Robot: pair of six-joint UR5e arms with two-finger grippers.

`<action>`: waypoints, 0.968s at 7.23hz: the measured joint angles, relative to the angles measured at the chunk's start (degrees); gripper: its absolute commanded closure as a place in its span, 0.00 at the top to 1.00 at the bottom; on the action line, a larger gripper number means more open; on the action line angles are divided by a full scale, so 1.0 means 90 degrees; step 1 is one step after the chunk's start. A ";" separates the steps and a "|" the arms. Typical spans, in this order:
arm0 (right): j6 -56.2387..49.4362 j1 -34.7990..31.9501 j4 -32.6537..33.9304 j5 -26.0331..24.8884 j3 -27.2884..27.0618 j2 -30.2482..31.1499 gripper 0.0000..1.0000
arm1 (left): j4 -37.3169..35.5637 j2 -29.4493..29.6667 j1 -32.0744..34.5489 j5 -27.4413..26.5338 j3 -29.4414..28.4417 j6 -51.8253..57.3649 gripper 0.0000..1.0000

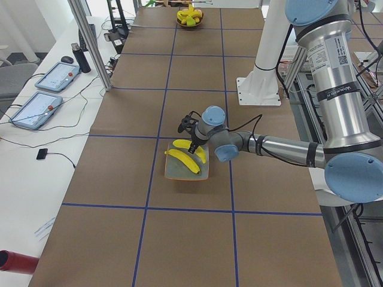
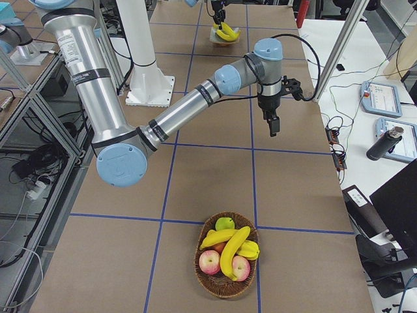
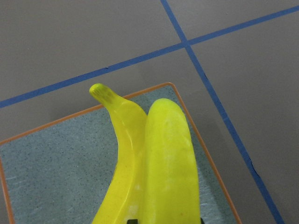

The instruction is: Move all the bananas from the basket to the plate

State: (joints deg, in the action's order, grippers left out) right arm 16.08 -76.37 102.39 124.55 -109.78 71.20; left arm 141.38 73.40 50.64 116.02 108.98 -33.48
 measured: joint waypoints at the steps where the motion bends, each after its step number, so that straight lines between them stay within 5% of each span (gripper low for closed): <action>1: 0.0014 0.0000 0.0000 -0.0001 0.0000 -0.0005 1.00 | 0.0002 0.0040 0.0012 0.0000 -0.0087 0.0134 0.38; 3: 0.0029 -0.0001 0.0000 -0.0001 0.0000 -0.0016 1.00 | 0.0010 0.0068 0.0018 -0.0003 -0.0212 0.0227 0.59; 7: 0.0039 0.0000 0.0000 0.0006 0.0000 -0.0031 1.00 | 0.0040 0.0076 0.0018 -0.0178 -0.0333 0.0280 0.73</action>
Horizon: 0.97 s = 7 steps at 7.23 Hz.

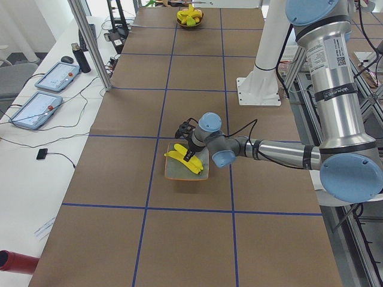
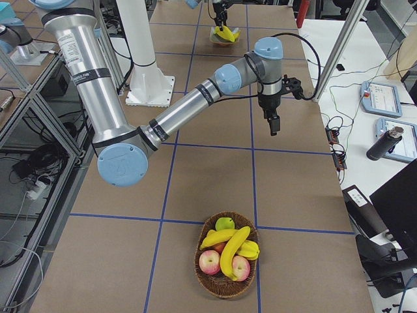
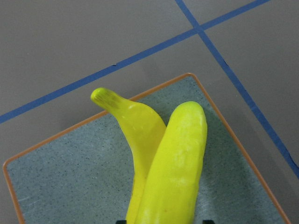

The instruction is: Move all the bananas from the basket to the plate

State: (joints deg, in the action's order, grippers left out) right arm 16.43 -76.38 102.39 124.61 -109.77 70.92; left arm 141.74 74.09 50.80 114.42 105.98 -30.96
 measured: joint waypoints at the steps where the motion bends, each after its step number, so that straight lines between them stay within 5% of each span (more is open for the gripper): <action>1: 0.0000 0.0000 0.0000 0.0002 0.0000 -0.0004 1.00 | 0.0009 0.0000 0.0000 -0.0011 -0.0002 0.0002 0.90; 2: 0.0003 0.0000 -0.0002 0.0002 0.0000 -0.0010 1.00 | 0.0020 0.0022 0.0000 -0.0011 0.0004 -0.0004 1.00; 7: 0.0010 0.0000 -0.0009 0.0003 0.0000 -0.0018 1.00 | 0.0006 0.0194 0.0205 0.0501 0.0143 -0.0033 1.00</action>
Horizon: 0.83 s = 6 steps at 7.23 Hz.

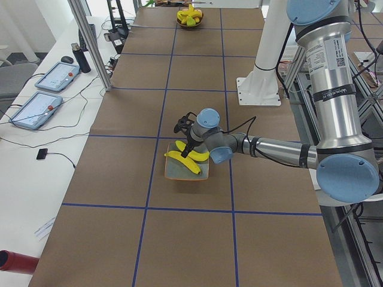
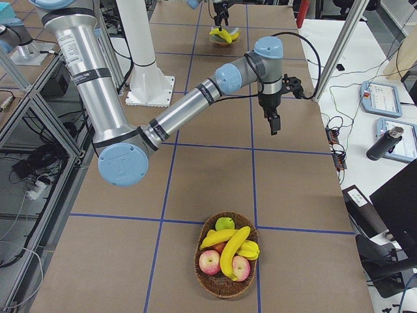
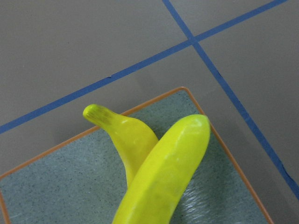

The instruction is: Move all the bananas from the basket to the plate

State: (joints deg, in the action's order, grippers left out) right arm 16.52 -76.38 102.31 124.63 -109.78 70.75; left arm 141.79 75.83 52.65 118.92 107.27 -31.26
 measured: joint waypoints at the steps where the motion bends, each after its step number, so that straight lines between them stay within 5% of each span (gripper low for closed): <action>1: 0.0000 0.0000 0.0000 0.0000 0.0000 0.0000 1.00 | -0.0007 0.0030 0.0136 0.0209 0.0022 -0.0002 1.00; 6: -0.0313 -0.0024 -0.0054 0.0005 0.0036 0.0261 1.00 | -0.0053 0.0276 0.0414 0.0420 0.0061 -0.0080 1.00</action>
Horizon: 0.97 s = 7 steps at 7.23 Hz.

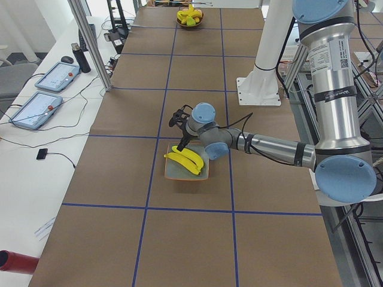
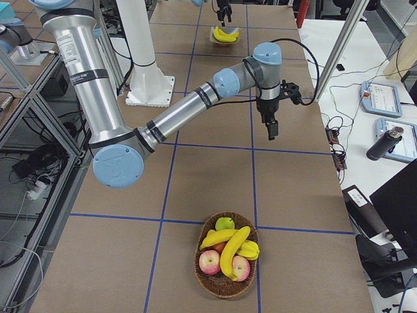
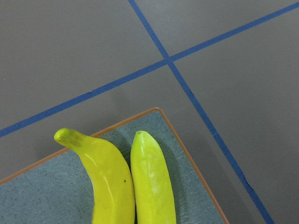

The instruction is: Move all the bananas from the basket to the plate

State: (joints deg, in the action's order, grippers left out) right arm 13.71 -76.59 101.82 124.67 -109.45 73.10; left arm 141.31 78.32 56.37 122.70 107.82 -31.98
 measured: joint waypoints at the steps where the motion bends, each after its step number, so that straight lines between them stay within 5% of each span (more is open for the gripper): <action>1: -0.0344 -0.0060 -0.0032 0.0034 0.0074 0.0107 1.00 | 0.0000 0.0035 0.0016 0.0000 0.0002 -0.0013 1.00; 7: -0.3728 -0.1162 -0.0069 0.0844 0.1059 0.0917 1.00 | 0.0044 0.0065 0.0025 -0.0020 -0.0017 -0.0011 1.00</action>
State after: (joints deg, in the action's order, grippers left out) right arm -19.85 -87.05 101.20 132.27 -99.92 81.36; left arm 141.71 78.91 56.60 122.53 107.67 -32.08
